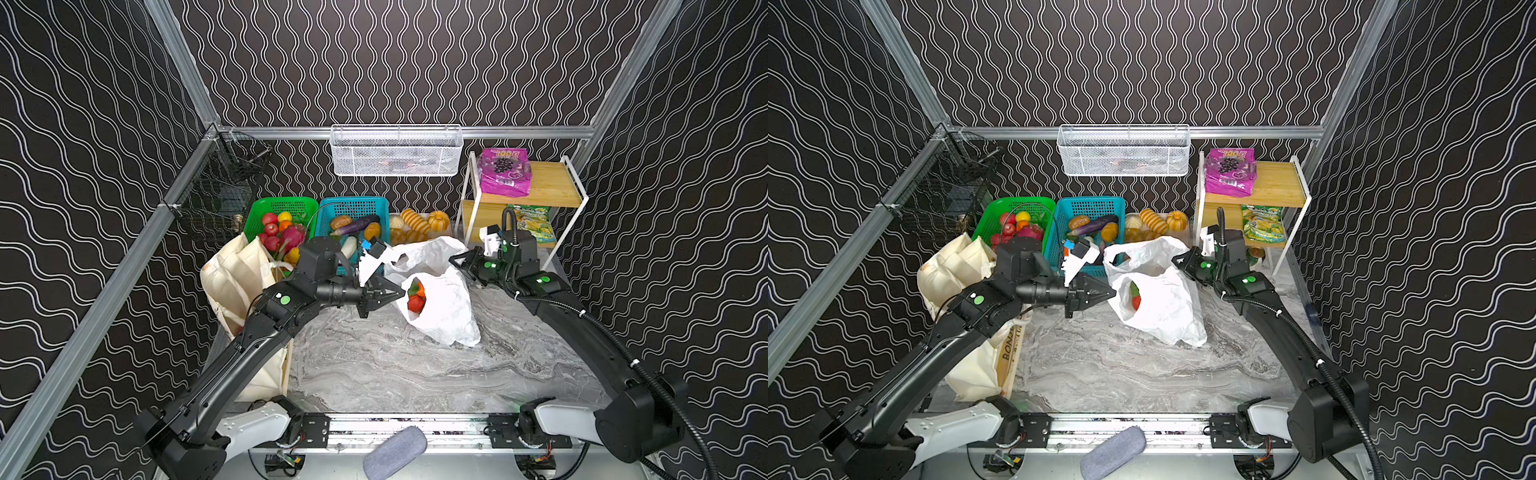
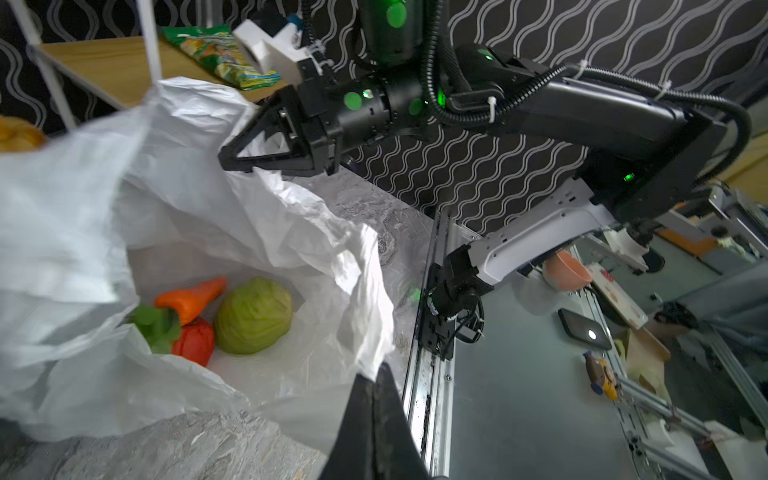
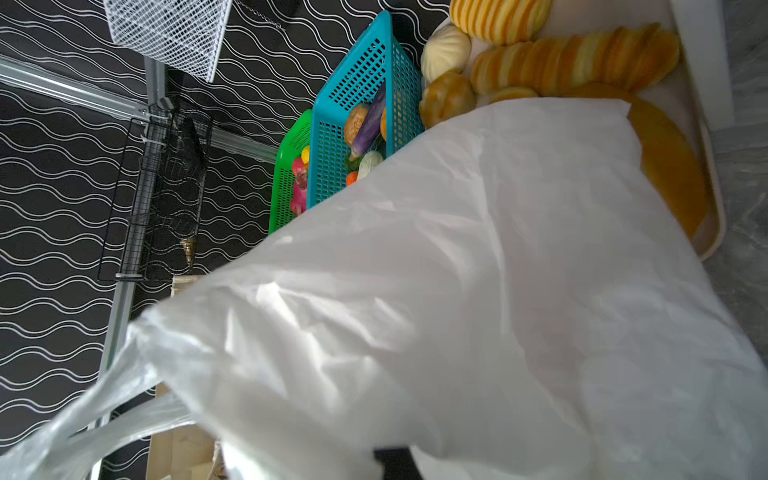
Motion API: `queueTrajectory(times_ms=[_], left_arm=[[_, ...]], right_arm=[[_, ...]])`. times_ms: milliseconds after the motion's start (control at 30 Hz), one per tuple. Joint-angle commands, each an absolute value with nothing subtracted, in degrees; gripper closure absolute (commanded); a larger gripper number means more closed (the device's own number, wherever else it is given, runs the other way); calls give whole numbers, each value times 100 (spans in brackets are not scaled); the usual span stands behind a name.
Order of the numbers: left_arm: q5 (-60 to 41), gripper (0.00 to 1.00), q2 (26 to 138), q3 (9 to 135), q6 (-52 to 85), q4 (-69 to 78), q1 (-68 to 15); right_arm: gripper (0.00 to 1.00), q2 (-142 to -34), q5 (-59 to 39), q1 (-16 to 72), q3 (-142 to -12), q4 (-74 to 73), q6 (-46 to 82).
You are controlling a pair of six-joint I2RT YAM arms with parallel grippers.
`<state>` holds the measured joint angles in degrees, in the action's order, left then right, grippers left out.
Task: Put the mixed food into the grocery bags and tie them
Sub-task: 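Move the left gripper back to the teal basket while the right holds the bag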
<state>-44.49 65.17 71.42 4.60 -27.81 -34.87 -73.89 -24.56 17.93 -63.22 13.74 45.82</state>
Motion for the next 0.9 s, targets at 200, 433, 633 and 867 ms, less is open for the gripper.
queueTrajectory(times_ms=[200, 433, 633, 867], left_arm=[[-4118, 89, 6661, 7172, -735, -3721, -3823], [-4187, 41, 6507, 7213, -1114, -3783, -3828], [-4433, 26, 6489, 7707, -1115, -3706, -3830], [-2782, 16, 6590, 8587, -588, -3614, -3507]], right_arm=[[100, -7447, -2651, 1801, -6206, 1470, 4473], [100, -7229, -2369, 1794, -6190, 1850, 4439], [100, -6909, -2231, 1793, -6336, 2267, 4786], [100, -6552, -2034, 1795, -6832, 2836, 5255]])
